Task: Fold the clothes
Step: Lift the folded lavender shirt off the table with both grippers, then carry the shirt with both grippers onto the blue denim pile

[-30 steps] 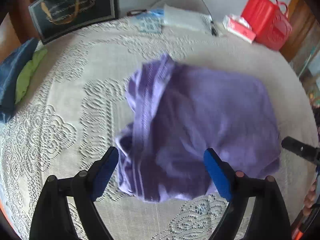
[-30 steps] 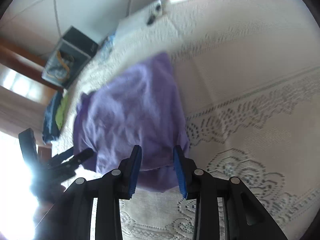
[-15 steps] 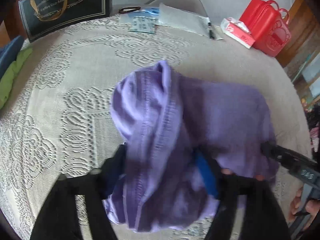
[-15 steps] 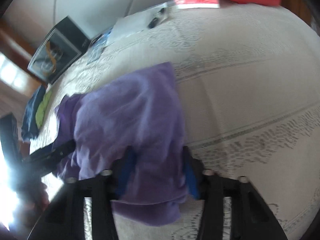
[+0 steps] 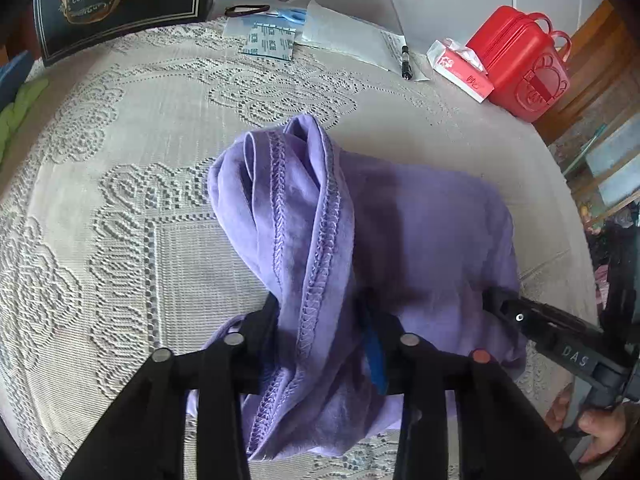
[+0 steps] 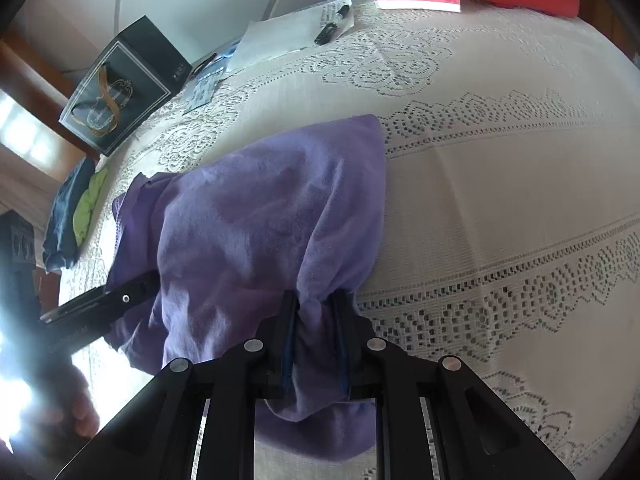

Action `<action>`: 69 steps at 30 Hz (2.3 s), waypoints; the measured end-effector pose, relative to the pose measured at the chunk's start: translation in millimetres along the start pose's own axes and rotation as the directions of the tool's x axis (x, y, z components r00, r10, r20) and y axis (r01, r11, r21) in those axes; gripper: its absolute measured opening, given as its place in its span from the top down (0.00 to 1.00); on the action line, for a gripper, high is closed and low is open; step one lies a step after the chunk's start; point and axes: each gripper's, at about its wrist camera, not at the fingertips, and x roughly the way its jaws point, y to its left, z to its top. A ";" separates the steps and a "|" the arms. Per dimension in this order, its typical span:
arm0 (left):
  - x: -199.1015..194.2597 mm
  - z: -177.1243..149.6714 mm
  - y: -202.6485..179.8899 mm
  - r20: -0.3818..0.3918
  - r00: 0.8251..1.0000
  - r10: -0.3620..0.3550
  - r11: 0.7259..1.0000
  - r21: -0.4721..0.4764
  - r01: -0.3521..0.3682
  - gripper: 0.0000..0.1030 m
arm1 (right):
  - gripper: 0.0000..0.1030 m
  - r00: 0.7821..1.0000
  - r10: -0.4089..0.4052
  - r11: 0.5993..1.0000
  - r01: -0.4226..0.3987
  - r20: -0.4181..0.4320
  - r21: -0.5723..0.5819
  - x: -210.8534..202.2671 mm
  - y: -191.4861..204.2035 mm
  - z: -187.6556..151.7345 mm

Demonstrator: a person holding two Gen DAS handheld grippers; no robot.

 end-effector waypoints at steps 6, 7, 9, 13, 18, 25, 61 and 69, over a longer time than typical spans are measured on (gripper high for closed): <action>-2.8 -0.8 0.5 0.009 1.000 -0.026 0.999 -0.028 0.026 0.80 | 0.90 0.999 -0.039 0.997 0.038 -0.005 -0.065 -8.6 11.0 -1.1; -6.4 -2.3 -2.2 0.016 1.000 -0.018 1.000 -0.018 0.018 0.80 | 0.90 1.000 -0.020 0.998 0.019 -0.011 -0.057 -10.2 10.0 -0.5; -17.2 -4.8 -7.9 0.034 0.999 -0.003 1.000 0.000 0.003 0.81 | 0.91 1.000 0.000 0.999 0.000 0.005 -0.053 -20.1 8.0 -0.8; -53.7 -3.0 -25.0 0.103 0.995 0.009 0.999 0.049 -0.014 0.81 | 0.91 0.996 0.044 0.996 -0.038 0.073 -0.079 -56.6 11.0 -0.3; -95.1 -0.3 -34.3 0.167 0.986 0.027 0.997 0.062 -0.038 0.81 | 0.91 0.981 0.103 0.984 -0.075 0.167 -0.162 -106.9 27.3 11.1; -138.6 9.6 -16.3 0.220 0.973 0.068 0.997 0.016 -0.073 0.81 | 0.91 0.962 0.190 0.958 -0.139 0.194 -0.251 -128.6 66.1 24.0; -211.0 109.4 440.0 0.101 0.930 0.353 0.930 -0.151 -0.336 0.04 | 0.12 0.995 0.096 0.848 -0.067 0.027 -0.526 139.8 542.8 60.6; -214.4 92.8 407.8 0.114 0.860 0.497 0.866 -0.136 -0.482 0.04 | 0.11 0.996 0.008 0.835 0.045 0.094 -0.549 111.1 550.3 40.1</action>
